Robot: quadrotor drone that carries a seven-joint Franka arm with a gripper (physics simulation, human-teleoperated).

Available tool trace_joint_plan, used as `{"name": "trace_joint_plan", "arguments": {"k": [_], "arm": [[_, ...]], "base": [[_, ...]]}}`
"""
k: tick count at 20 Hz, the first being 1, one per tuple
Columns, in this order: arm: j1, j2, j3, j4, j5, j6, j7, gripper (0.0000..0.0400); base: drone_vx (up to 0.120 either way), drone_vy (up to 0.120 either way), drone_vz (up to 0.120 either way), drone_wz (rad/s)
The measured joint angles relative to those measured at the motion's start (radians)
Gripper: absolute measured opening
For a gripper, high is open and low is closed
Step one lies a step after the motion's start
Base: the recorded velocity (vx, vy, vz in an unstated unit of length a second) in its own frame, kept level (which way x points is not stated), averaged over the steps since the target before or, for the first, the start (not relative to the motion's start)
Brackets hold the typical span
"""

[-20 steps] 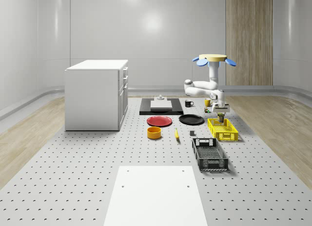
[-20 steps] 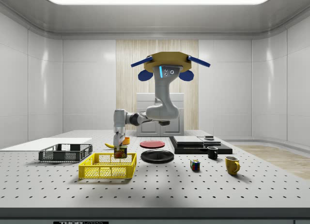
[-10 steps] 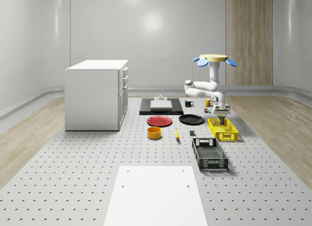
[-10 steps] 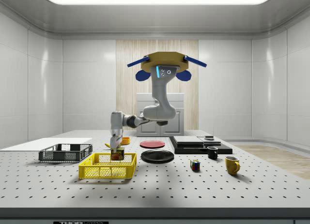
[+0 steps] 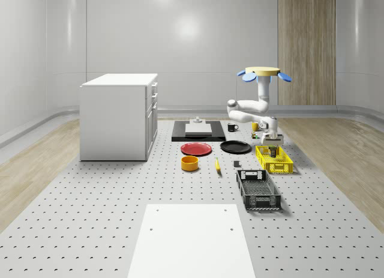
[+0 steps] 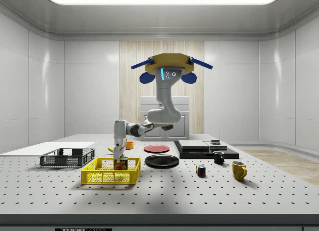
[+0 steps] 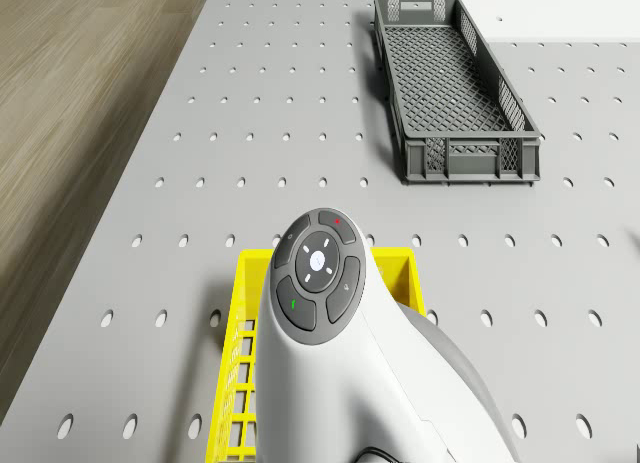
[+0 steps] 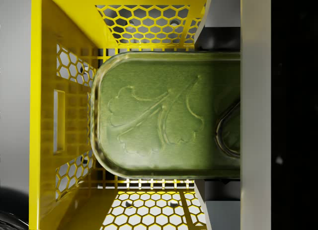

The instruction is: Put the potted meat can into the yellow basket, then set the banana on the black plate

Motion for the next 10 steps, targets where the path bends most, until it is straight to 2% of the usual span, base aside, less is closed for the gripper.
{"name": "trace_joint_plan", "arguments": {"k": [5, 8, 10], "arm": [[-0.008, 0.006, -0.044, 0.017, -0.042, 0.015, -0.001, 0.0299], [-0.008, 0.009, -0.051, 0.020, -0.047, 0.017, -0.003, 0.0352], [-0.005, 0.011, -0.042, 0.016, -0.038, 0.012, -0.003, 0.0371]], "base": [[0.000, 0.000, 0.000, 0.000], [0.000, 0.000, 0.000, 0.000], [0.000, 0.000, 0.100, 0.000]]}}
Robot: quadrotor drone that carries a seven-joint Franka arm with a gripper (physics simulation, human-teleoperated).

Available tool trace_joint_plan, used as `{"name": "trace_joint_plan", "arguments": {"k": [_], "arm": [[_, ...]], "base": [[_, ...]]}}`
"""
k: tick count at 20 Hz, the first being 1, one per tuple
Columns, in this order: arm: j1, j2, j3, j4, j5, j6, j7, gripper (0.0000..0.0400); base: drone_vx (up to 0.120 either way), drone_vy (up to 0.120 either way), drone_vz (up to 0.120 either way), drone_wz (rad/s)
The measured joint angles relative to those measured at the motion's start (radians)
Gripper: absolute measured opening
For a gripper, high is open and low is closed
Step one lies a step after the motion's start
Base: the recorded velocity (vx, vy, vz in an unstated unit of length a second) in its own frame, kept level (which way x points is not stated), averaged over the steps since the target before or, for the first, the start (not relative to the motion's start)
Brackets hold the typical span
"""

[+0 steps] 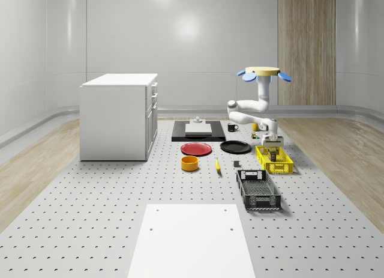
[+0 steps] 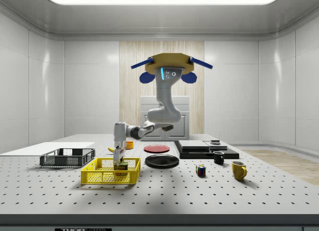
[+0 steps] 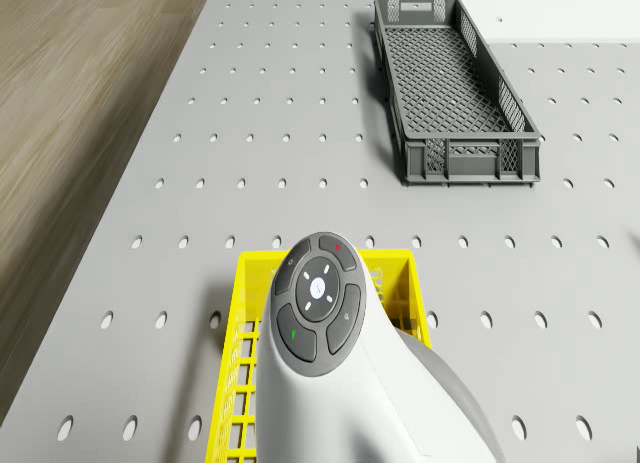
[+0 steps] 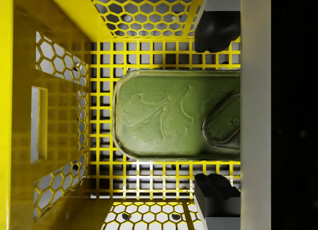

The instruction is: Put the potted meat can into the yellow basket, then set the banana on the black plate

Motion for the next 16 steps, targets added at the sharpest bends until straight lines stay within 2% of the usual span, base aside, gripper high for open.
{"name": "trace_joint_plan", "arguments": {"k": [4, 6, 16], "arm": [[0.004, 0.002, 0.012, -0.005, 0.011, -0.007, -0.001, 0.0389], [0.005, 0.003, 0.015, -0.007, 0.014, -0.010, -0.002, 0.0394], [0.009, 0.007, 0.019, -0.009, 0.017, -0.015, -0.003, 0.0399]], "base": [[0.000, -0.010, 0.120, 0.000], [0.120, -0.120, 0.120, 0.000], [0.120, -0.120, 0.004, 0.000]]}}
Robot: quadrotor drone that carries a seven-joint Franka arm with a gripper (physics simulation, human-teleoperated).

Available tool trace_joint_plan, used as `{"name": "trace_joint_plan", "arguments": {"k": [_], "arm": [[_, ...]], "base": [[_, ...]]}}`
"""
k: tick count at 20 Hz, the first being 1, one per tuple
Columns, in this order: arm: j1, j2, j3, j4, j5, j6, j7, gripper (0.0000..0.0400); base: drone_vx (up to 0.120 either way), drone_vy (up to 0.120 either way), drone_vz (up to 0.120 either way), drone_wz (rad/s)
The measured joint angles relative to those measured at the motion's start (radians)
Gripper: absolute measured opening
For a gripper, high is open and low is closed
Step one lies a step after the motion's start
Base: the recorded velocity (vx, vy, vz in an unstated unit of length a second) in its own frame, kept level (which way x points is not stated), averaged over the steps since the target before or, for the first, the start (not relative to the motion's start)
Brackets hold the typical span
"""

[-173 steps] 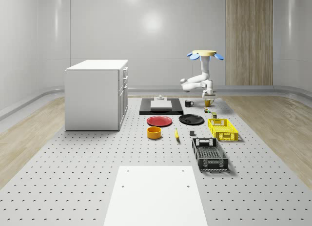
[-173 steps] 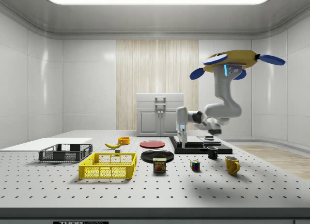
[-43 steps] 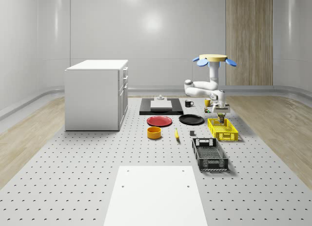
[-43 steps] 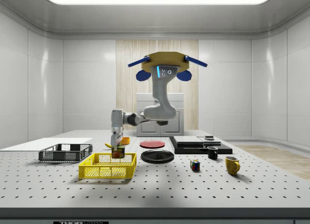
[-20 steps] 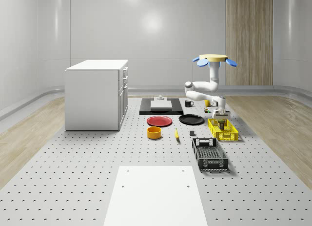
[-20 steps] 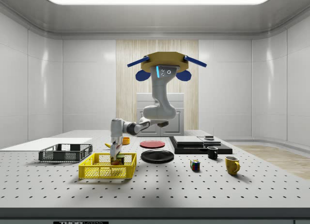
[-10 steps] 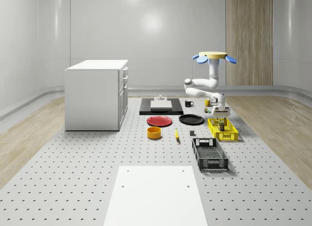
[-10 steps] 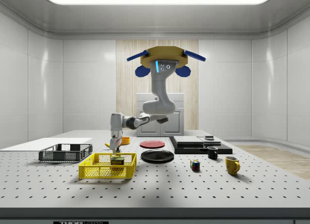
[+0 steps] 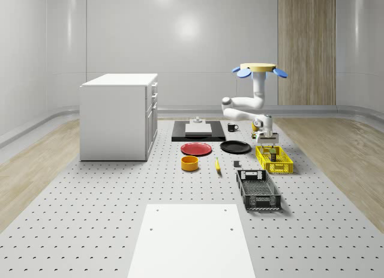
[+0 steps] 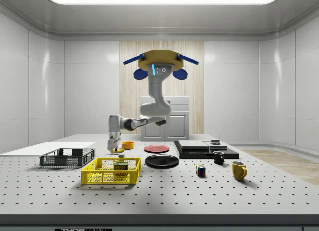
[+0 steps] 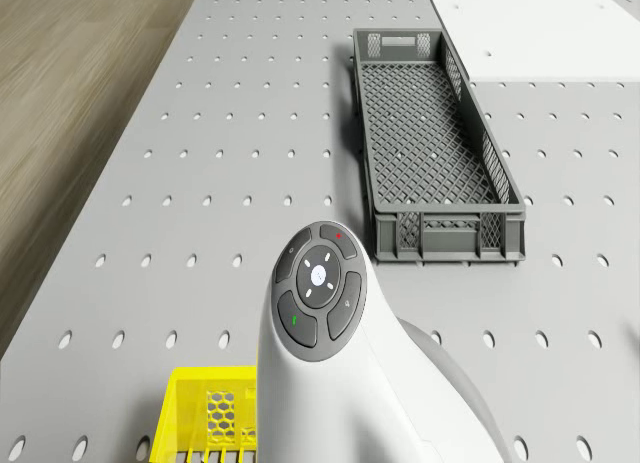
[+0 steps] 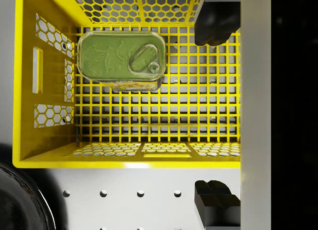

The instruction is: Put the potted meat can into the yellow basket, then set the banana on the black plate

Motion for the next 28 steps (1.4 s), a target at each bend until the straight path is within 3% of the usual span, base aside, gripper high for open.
{"name": "trace_joint_plan", "arguments": {"k": [12, 28], "arm": [[0.002, 0.004, 0.000, 0.000, -0.001, -0.004, -0.001, 0.0400], [0.004, 0.009, -0.001, -0.001, -0.003, -0.008, -0.003, 0.0400]], "base": [[0.120, -0.120, 0.000, 0.000], [0.003, -0.120, 0.000, 0.000]]}}
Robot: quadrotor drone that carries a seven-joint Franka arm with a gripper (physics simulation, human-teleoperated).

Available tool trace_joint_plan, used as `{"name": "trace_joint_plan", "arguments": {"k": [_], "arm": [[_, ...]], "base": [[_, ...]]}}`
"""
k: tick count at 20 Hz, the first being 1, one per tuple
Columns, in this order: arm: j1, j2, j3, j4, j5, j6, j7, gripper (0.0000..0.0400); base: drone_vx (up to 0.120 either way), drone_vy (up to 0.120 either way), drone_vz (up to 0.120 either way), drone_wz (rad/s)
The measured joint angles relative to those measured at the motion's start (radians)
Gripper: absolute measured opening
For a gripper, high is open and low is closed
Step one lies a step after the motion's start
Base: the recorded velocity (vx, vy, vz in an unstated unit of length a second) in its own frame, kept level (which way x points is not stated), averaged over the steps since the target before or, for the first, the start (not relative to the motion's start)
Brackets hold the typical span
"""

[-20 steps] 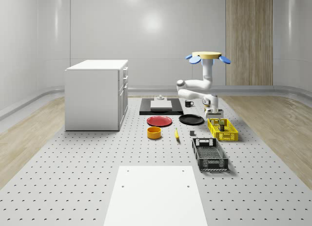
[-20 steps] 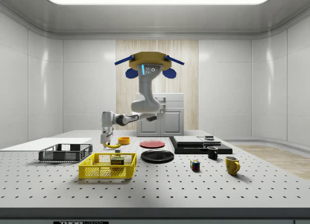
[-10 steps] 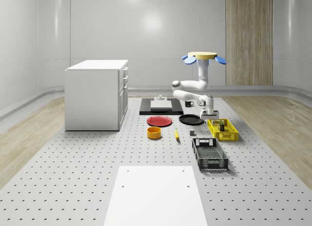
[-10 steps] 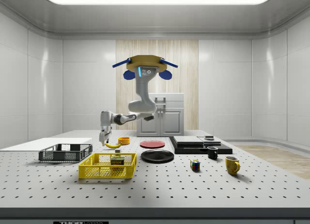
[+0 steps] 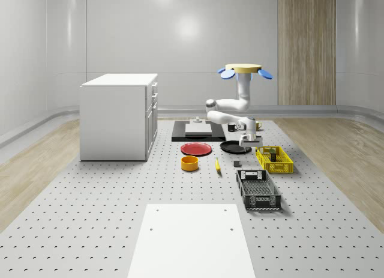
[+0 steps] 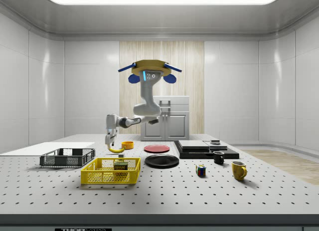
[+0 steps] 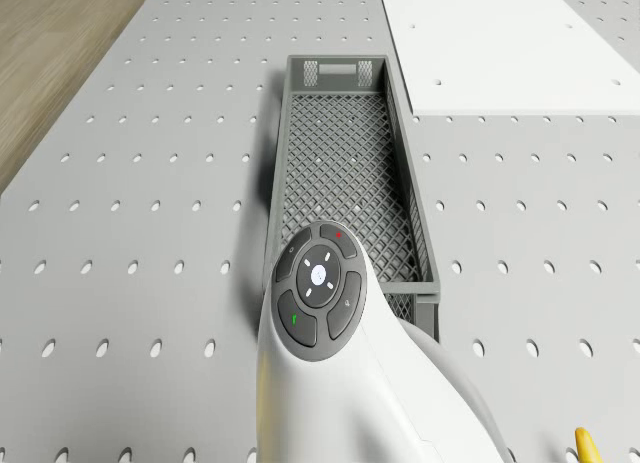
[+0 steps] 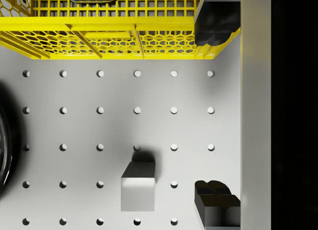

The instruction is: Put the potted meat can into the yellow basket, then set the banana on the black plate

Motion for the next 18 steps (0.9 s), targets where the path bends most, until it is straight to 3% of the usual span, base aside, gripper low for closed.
{"name": "trace_joint_plan", "arguments": {"k": [6, 16, 18], "arm": [[0.001, 0.001, 0.000, 0.000, -0.001, -0.001, 0.000, 0.0400], [0.002, 0.004, 0.000, 0.000, -0.002, -0.003, -0.001, 0.0400], [0.002, 0.004, -0.001, 0.000, -0.002, -0.004, -0.001, 0.0400]], "base": [[0.000, -0.120, -0.007, 0.000], [0.000, -0.120, -0.120, 0.000], [0.000, -0.120, -0.040, 0.000]]}}
